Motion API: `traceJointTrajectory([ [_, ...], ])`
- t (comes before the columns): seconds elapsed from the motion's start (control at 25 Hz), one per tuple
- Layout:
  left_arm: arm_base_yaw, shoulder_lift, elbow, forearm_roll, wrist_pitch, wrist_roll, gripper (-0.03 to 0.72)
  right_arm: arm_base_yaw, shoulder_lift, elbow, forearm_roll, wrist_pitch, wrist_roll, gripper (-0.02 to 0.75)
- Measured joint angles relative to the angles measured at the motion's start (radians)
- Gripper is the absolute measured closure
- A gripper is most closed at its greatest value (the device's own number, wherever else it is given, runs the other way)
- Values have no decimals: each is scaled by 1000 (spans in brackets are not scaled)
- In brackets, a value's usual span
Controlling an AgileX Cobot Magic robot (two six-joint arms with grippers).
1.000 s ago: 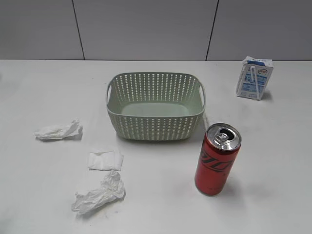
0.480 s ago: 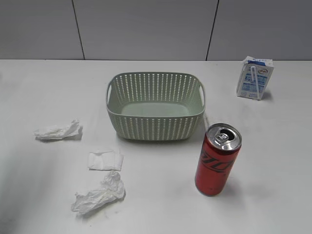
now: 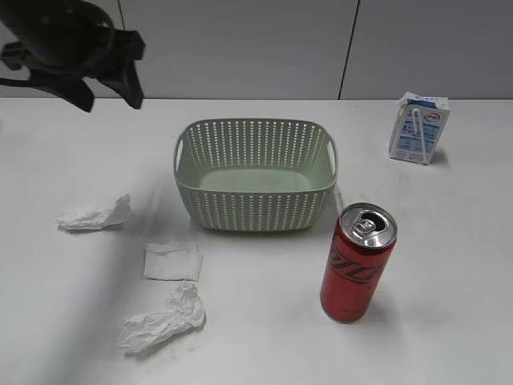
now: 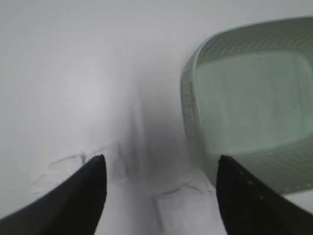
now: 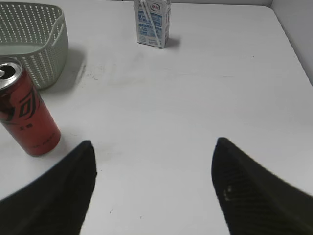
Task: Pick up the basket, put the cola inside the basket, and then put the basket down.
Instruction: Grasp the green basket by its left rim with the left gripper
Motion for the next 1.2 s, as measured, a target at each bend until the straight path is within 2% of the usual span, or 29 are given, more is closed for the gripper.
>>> traceJointTrajectory([
  [0.2, -104, 164, -138, 117, 60, -109, 155, 0, 0, 0, 0, 0, 0, 186],
  [0.32, -134, 235, -192, 146, 81, -155, 155, 0, 0, 0, 0, 0, 0, 186],
  [0.84, -143, 385, -227, 109, 51, -200, 158, 0, 0, 0, 0, 0, 0, 186],
  [1.2, -143, 409, -230, 110, 8, -201, 241, 0, 0, 0, 0, 0, 0, 184],
])
